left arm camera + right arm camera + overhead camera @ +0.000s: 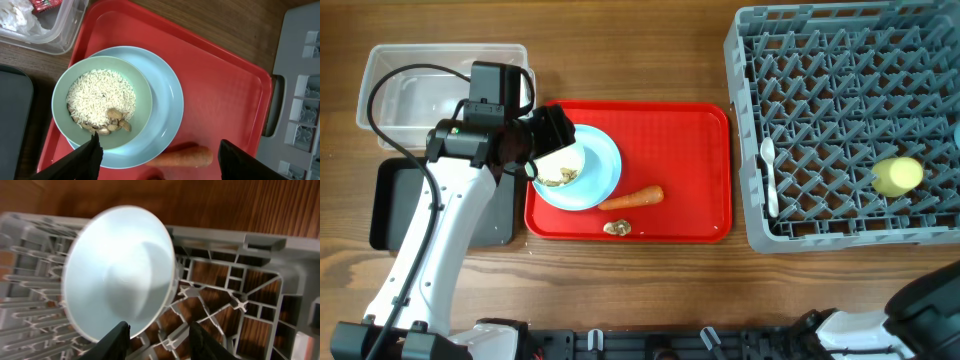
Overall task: Sort waste into correct bins and load items into the dishwasher rack
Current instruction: 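Set the blue bowl down in the rack and open the right gripper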
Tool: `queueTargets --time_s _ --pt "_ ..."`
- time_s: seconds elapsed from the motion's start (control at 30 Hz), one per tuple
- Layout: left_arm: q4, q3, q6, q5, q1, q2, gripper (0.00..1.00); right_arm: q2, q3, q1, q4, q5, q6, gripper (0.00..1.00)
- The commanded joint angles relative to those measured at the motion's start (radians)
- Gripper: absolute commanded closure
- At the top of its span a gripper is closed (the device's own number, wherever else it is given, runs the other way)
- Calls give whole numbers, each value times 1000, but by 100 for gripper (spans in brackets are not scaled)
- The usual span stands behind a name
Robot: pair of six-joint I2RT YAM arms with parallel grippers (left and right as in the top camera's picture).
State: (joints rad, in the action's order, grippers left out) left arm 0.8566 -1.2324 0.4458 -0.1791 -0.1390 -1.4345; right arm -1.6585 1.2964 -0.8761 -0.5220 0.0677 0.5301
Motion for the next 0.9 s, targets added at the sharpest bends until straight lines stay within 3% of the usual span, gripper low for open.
queueTargets --time_s 0.0,0.23,0.6,0.87 --pt "-3 -10 -12 13 -1 -8 25 -51 -3 0 6 7 -6 59" --pt "-3 -10 -12 13 -1 -8 25 -85 -3 0 29 0 -6 59" --pt "-3 -10 -11 13 -1 -8 24 -90 -3 0 24 0 -18 96" --pt "-4 -10 -12 13 -1 -8 24 -34 0 24 51 11 -118 96"
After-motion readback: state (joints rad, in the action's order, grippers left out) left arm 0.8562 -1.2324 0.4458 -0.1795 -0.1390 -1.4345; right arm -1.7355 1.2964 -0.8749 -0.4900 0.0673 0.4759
